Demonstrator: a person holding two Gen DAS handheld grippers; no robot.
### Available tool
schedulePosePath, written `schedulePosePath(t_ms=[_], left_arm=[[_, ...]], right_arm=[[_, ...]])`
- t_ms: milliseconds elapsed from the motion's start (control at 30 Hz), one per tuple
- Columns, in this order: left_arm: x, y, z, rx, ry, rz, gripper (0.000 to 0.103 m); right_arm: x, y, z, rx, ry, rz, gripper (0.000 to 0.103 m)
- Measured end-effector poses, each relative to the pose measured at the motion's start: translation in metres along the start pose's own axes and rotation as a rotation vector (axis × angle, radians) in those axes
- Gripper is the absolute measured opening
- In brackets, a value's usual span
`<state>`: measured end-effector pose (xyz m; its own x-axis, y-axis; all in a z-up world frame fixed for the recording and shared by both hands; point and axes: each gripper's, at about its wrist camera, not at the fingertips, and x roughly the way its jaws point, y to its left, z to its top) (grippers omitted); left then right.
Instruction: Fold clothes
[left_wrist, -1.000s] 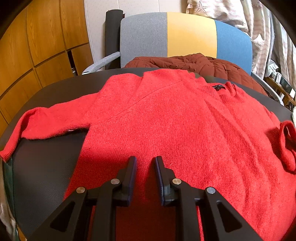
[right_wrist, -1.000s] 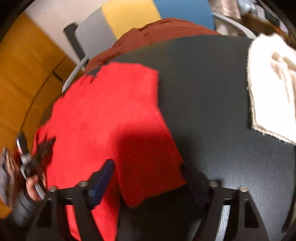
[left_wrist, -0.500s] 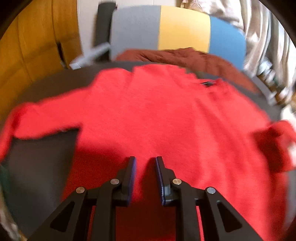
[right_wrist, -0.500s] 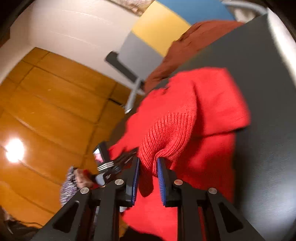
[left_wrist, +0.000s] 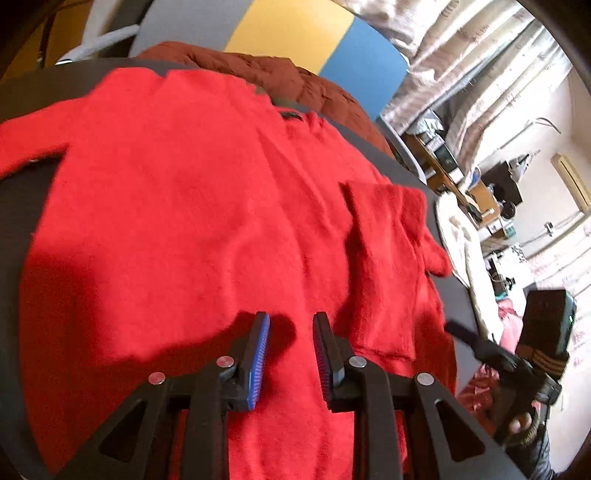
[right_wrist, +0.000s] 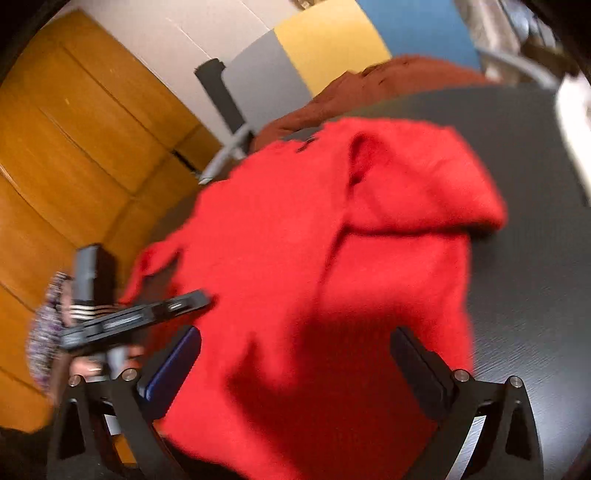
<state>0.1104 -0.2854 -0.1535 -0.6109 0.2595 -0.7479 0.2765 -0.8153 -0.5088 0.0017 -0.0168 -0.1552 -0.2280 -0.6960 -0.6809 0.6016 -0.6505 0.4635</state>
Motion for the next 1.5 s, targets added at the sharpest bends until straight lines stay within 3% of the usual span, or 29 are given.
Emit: schedulePosePath(t_ms=[67, 167, 300, 433, 567, 633, 667, 933, 1000, 1067, 1167, 1267, 1367, 1500], left_arm=[[0.0, -0.01, -0.001, 0.023, 0.016, -0.027, 0.024], [0.001, -0.025, -0.001, 0.048, 0.033, -0.045, 0.024], [0.014, -0.039, 0.004, 0.056, 0.058, -0.079, 0.024], [0.028, -0.049, 0.004, 0.07, 0.075, -0.045, 0.024], [0.043, -0.058, 0.005, 0.083, 0.091, -0.011, 0.023], [0.046, -0.062, 0.006, 0.095, 0.09, 0.009, 0.011], [0.043, -0.063, 0.009, 0.102, 0.086, -0.001, 0.01], [-0.051, -0.066, 0.051, 0.215, -0.132, -0.041, 0.009], [-0.077, -0.059, 0.056, 0.268, -0.174, -0.003, 0.009], [-0.092, -0.052, 0.056, 0.343, -0.193, 0.106, 0.009], [-0.092, -0.031, 0.047, 0.425, -0.137, 0.253, 0.009], [-0.082, -0.016, 0.029, 0.482, -0.055, 0.325, 0.009], [-0.069, -0.005, 0.004, 0.512, 0.02, 0.373, 0.009], [-0.057, 0.003, -0.02, 0.451, 0.039, 0.341, 0.009]], right_arm=[[0.007, -0.007, 0.009, 0.008, 0.005, -0.055, 0.103], [0.022, -0.021, 0.01, 0.077, 0.035, -0.022, 0.103], [0.024, -0.018, 0.007, 0.035, 0.0, -0.047, 0.103], [0.027, -0.008, -0.002, -0.072, -0.042, -0.077, 0.103], [0.024, -0.009, -0.004, -0.1, -0.053, -0.073, 0.103], [0.023, -0.009, -0.004, -0.112, -0.052, -0.072, 0.103], [0.024, -0.008, -0.005, -0.125, -0.05, -0.077, 0.103], [0.021, -0.011, -0.01, -0.162, -0.066, -0.072, 0.103], [0.023, -0.01, -0.01, -0.157, -0.07, -0.065, 0.103], [0.023, -0.01, -0.01, -0.152, -0.073, -0.061, 0.103], [0.022, -0.011, -0.01, -0.148, -0.076, -0.055, 0.103], [0.021, -0.011, -0.01, -0.148, -0.074, -0.055, 0.103], [0.02, -0.013, -0.008, -0.133, -0.071, -0.042, 0.103], [0.009, -0.025, 0.006, -0.045, -0.003, 0.038, 0.101]])
